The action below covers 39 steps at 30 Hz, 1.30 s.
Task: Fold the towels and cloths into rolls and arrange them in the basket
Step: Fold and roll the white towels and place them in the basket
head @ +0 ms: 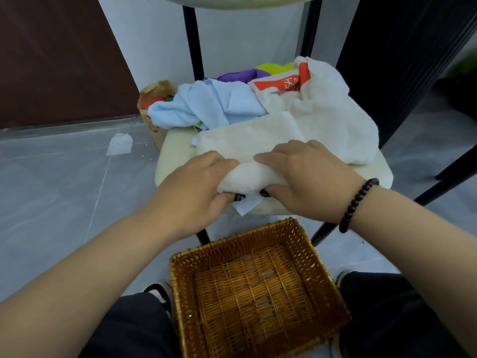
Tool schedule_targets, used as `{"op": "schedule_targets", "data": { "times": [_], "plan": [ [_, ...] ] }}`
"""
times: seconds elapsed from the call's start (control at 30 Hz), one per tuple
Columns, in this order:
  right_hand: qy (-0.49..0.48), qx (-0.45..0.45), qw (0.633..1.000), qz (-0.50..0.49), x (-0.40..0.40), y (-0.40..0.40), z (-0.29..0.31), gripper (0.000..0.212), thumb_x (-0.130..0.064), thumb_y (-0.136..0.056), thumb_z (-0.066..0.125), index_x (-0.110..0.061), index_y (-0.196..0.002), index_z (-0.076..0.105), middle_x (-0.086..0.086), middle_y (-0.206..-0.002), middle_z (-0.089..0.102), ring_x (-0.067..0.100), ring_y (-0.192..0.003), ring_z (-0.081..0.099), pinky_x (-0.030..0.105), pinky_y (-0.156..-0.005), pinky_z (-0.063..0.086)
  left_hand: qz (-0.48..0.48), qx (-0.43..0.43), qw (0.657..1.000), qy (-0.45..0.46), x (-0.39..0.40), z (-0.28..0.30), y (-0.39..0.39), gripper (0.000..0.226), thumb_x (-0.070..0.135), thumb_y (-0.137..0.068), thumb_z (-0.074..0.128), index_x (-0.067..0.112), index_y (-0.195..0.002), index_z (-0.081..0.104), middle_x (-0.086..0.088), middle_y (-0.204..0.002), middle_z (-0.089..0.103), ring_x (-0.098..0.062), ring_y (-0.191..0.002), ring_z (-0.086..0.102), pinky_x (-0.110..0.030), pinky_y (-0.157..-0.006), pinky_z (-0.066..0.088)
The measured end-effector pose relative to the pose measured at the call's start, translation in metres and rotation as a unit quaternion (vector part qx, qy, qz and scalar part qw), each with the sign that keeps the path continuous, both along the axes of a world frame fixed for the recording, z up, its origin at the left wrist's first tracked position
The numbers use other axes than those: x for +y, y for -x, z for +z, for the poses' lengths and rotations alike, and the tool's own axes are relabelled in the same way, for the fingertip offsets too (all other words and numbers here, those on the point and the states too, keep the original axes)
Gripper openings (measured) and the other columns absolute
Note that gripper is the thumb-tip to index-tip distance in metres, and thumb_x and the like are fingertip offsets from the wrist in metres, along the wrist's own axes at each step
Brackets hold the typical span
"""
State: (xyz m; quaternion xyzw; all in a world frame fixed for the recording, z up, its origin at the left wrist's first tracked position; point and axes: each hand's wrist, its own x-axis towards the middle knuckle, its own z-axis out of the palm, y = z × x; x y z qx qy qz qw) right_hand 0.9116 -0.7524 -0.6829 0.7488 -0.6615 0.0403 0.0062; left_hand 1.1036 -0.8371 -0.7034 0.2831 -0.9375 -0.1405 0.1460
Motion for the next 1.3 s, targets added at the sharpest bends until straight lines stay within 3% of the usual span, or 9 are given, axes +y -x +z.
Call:
{"op": "schedule_targets", "data": {
  "times": [0.1,0.2,0.33,0.43,0.6,0.73,1.03,1.2,1.3],
  "plan": [
    [0.058,0.074,0.995,-0.015,0.010,-0.011,-0.010,0.062,-0.031,-0.075,0.072,-0.013,-0.129,0.050,0.006,-0.113,0.057,0.028,-0.096,0.057,0.044,-0.088,0.042,0.005,-0.014,0.997,-0.078,-0.011,0.012,0.002,0.050,0.042,-0.076,0.054,0.029,-0.123,0.061,0.002,-0.108,0.060,-0.018,-0.102,0.055,-0.034,-0.085,0.044],
    [0.065,0.086,0.994,-0.004,0.002,-0.011,-0.011,0.044,-0.027,-0.081,0.068,-0.018,-0.122,0.054,0.002,-0.106,0.057,0.025,-0.092,0.055,0.039,-0.082,0.041,0.016,-0.021,0.992,-0.122,-0.019,0.018,0.004,0.037,0.037,-0.082,0.067,0.032,-0.118,0.063,0.006,-0.107,0.062,-0.014,-0.103,0.055,-0.029,-0.088,0.043],
    [-0.018,-0.014,1.000,0.008,-0.009,0.000,0.006,0.033,-0.032,-0.089,0.052,-0.030,-0.123,0.053,-0.007,-0.108,0.056,0.017,-0.102,0.052,0.032,-0.084,0.036,0.023,-0.076,0.994,0.074,-0.006,0.010,0.006,0.063,0.044,-0.078,0.070,0.021,-0.133,0.050,0.001,-0.119,0.054,-0.024,-0.110,0.051,-0.039,-0.087,0.045],
    [-0.107,-0.097,0.989,0.003,-0.008,0.006,0.014,0.028,-0.033,-0.086,0.057,-0.030,-0.114,0.059,-0.007,-0.105,0.061,0.017,-0.098,0.057,0.037,-0.086,0.046,-0.013,-0.083,0.979,0.184,0.007,0.002,0.006,0.064,0.036,-0.070,0.077,0.006,-0.122,0.056,-0.010,-0.103,0.053,-0.032,-0.087,0.054,-0.042,-0.060,0.048],
    [-0.005,0.018,1.000,-0.005,0.011,-0.005,0.003,0.049,-0.041,-0.084,0.058,-0.024,-0.129,0.048,-0.004,-0.114,0.055,0.020,-0.105,0.053,0.038,-0.091,0.040,0.001,-0.087,0.996,-0.012,0.001,0.006,0.007,0.046,0.043,-0.082,0.065,0.027,-0.124,0.055,0.004,-0.107,0.045,-0.016,-0.098,0.047,-0.037,-0.079,0.045],
    [0.056,0.102,0.993,-0.013,0.019,-0.018,-0.015,0.058,-0.036,-0.067,0.076,-0.008,-0.114,0.058,0.006,-0.099,0.059,0.028,-0.084,0.056,0.042,-0.072,0.044,-0.014,-0.121,0.985,-0.124,-0.006,0.020,0.009,0.034,0.039,-0.079,0.071,0.027,-0.109,0.063,0.003,-0.105,0.054,-0.013,-0.096,0.052,-0.034,-0.083,0.044],
    [-0.096,-0.028,0.995,0.011,0.002,0.003,0.006,0.032,-0.042,-0.087,0.051,-0.026,-0.115,0.052,-0.007,-0.106,0.051,0.015,-0.104,0.048,0.034,-0.085,0.038,0.004,-0.086,0.973,0.214,0.019,-0.008,0.012,0.050,0.037,-0.065,0.078,0.006,-0.097,0.057,-0.011,-0.090,0.050,-0.032,-0.075,0.049,-0.041,-0.056,0.041],
    [-0.001,0.095,0.995,-0.017,0.016,-0.012,-0.002,0.055,-0.042,-0.082,0.060,-0.017,-0.129,0.045,0.000,-0.115,0.053,0.023,-0.105,0.050,0.042,-0.092,0.039,0.002,-0.109,0.993,-0.036,0.001,0.003,0.015,0.037,0.041,-0.079,0.068,0.016,-0.097,0.049,0.000,-0.095,0.046,-0.020,-0.086,0.046,-0.040,-0.071,0.044],
    [0.040,0.146,0.988,-0.037,0.018,-0.017,-0.013,0.062,-0.028,-0.067,0.073,-0.008,-0.122,0.052,0.007,-0.104,0.057,0.029,-0.091,0.054,0.045,-0.080,0.042,-0.022,-0.103,0.983,-0.148,-0.007,0.017,0.019,0.028,0.033,-0.075,0.074,0.014,-0.084,0.055,-0.002,-0.081,0.054,-0.016,-0.072,0.053,-0.038,-0.062,0.045]
  ]
}}
